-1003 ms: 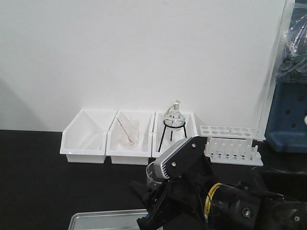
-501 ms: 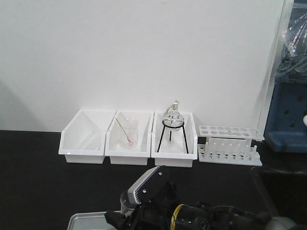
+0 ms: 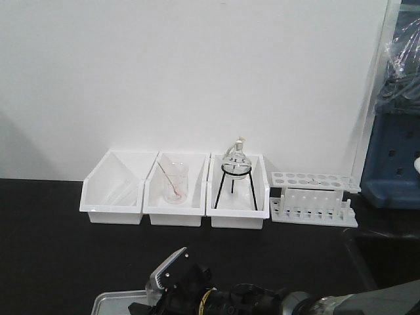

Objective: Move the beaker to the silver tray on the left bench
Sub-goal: 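Lower the held beaker with the right gripper onto the silver tray, then open the right gripper to release the beaker and lift away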

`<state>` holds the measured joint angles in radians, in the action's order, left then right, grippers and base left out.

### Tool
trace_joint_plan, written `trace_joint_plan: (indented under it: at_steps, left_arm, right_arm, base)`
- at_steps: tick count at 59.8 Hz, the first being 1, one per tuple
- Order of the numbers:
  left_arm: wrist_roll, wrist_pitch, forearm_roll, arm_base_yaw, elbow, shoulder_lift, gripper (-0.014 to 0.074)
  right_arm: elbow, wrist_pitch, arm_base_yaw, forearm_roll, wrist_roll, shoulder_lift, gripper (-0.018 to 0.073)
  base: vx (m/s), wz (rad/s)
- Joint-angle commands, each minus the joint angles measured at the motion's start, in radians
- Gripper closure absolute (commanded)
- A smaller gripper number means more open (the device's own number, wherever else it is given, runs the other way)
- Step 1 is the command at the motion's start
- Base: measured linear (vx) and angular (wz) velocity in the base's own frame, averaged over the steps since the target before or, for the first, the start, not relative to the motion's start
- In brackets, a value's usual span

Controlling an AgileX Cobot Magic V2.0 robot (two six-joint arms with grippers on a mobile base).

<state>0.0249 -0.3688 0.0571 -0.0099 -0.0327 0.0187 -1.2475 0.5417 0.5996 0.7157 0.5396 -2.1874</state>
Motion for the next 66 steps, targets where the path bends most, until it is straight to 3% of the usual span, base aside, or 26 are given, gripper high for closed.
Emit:
trace_joint_plan:
  at_steps: [1,23,35,66]
  left_arm:
    - [-0.002,0.079,-0.003,-0.005,-0.02,0.008,0.0595]
    - [-0.002,0.079,-0.003,-0.005,-0.02,0.008,0.0595]
    - [-0.002,0.079,-0.003,-0.005,-0.02,0.008,0.0595]
    - [-0.002,0.079,-0.003,-0.005,-0.02,0.008,0.0595]
  right_arm:
    - [-0.033,0.075,-0.001,-0.018,-0.011,0.04,0.0568]
    - [-0.033,0.075,-0.001,-0.018,-0.011,-0.017,0.0556]
    - [-0.033,0.06,-0.001,-0.018,-0.011,-0.018,0.0489]
    - [-0.033,0.121,-0.001,-0.019,-0.011,-0.017,-0.0038]
  base:
    - [0.0,-0.01]
    - [0.0,0.0]
    - [0.0,0.0]
    - [0.0,0.0]
